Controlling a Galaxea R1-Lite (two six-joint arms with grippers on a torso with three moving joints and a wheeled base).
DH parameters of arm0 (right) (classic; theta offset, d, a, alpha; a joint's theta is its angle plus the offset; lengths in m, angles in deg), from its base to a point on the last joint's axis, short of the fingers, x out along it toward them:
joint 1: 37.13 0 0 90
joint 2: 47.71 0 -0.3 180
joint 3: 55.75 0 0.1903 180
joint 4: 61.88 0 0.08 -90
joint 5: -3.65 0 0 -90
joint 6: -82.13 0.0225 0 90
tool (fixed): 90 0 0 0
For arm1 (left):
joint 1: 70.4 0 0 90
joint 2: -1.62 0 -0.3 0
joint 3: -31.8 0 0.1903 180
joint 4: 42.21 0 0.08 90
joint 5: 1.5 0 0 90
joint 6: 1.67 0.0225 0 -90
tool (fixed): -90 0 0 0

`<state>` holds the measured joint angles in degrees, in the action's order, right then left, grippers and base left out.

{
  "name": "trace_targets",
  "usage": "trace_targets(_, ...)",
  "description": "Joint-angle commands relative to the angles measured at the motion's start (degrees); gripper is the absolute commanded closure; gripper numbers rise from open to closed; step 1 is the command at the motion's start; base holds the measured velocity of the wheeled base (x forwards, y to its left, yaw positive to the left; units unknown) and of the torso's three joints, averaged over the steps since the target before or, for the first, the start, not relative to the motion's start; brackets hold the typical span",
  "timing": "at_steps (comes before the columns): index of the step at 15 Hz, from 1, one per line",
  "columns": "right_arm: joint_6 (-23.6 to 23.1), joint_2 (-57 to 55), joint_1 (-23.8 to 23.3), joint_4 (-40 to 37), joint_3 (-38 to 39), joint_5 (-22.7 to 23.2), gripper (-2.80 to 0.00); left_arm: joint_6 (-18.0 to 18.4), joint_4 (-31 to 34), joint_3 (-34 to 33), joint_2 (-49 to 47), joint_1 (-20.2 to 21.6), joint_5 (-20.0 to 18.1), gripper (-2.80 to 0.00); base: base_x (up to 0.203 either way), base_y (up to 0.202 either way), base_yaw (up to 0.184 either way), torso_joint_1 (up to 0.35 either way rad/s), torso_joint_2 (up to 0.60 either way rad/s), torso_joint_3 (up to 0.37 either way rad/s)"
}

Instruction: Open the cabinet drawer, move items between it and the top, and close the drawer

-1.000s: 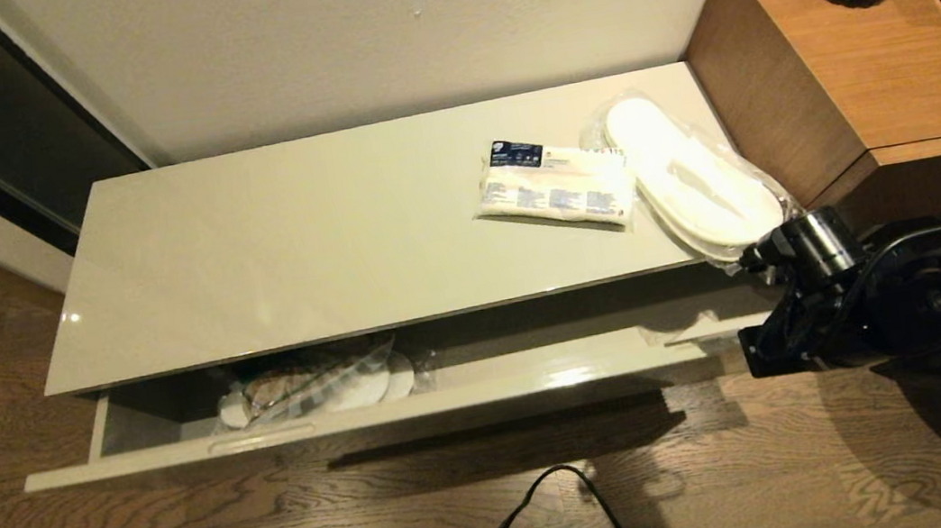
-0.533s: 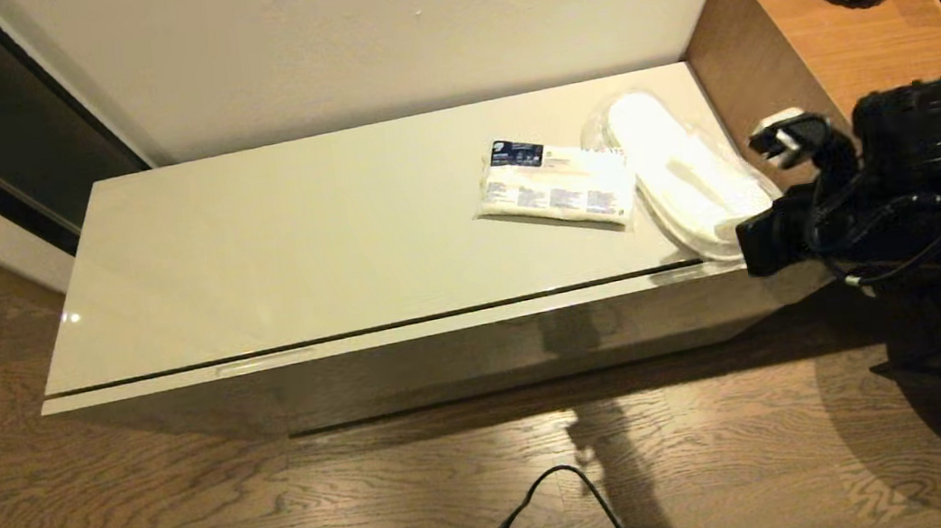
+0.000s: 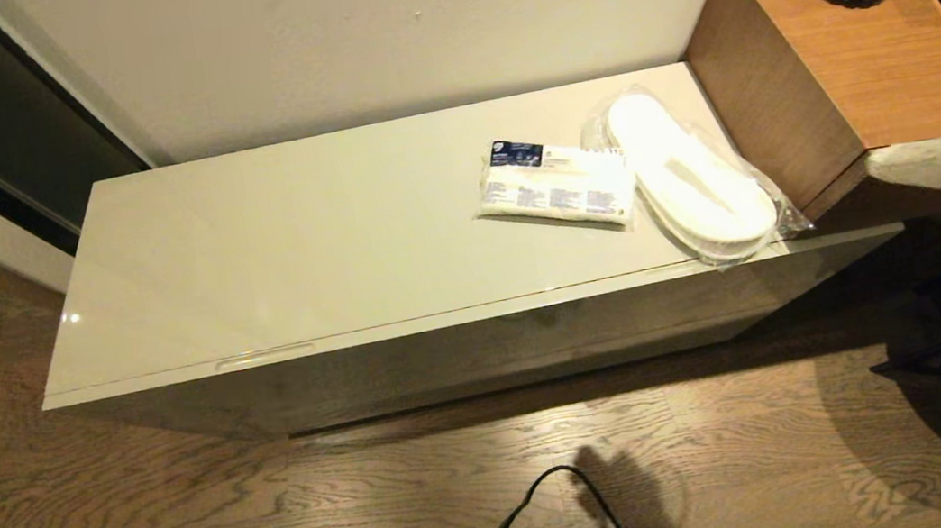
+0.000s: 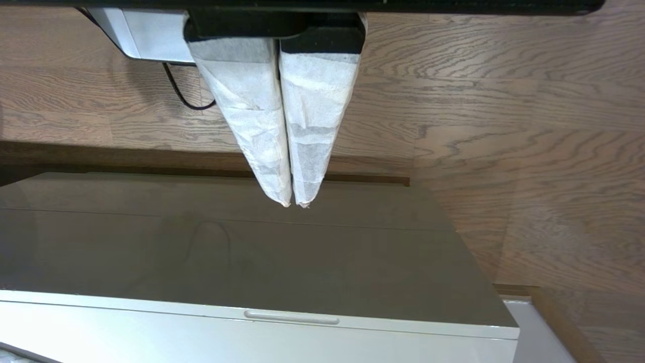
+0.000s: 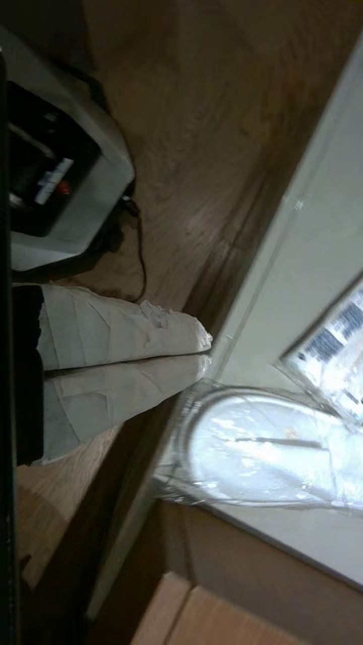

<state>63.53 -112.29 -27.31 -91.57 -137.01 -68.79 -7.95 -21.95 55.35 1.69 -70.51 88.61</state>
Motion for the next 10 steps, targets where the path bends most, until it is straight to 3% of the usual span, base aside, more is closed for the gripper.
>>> trace_targets(1, -2.2, 20.1, 0.3, -14.4, 1.7, 0.2, 0.00, 0.0, -0.1, 0.0, -0.1, 0.0, 0.0, 0.00, 0.000, 0.000, 0.000, 0.000, 0.00, 0.000)
trace_targets(4, -4.3, 34.3, -0.3, -32.6, 2.0, -1.6, 0.00, 0.0, -0.1, 0.0, -0.1, 0.0, 0.1, 0.00, 0.000, 0.000, 0.000, 0.000, 0.00, 0.000)
trace_targets(6, -4.8, 41.0, -2.1, -37.7, 2.1, -2.3, 0.00, 0.0, -0.1, 0.0, -0.1, 0.0, 0.0, 0.00, 0.000, 0.000, 0.000, 0.000, 0.00, 0.000)
trace_targets(10, -3.5, 50.8, -10.2, -43.2, 5.5, -3.1, 0.00, 0.0, -0.1, 0.0, -0.1, 0.0, 0.0, 0.00, 0.000, 0.000, 0.000, 0.000, 0.00, 0.000)
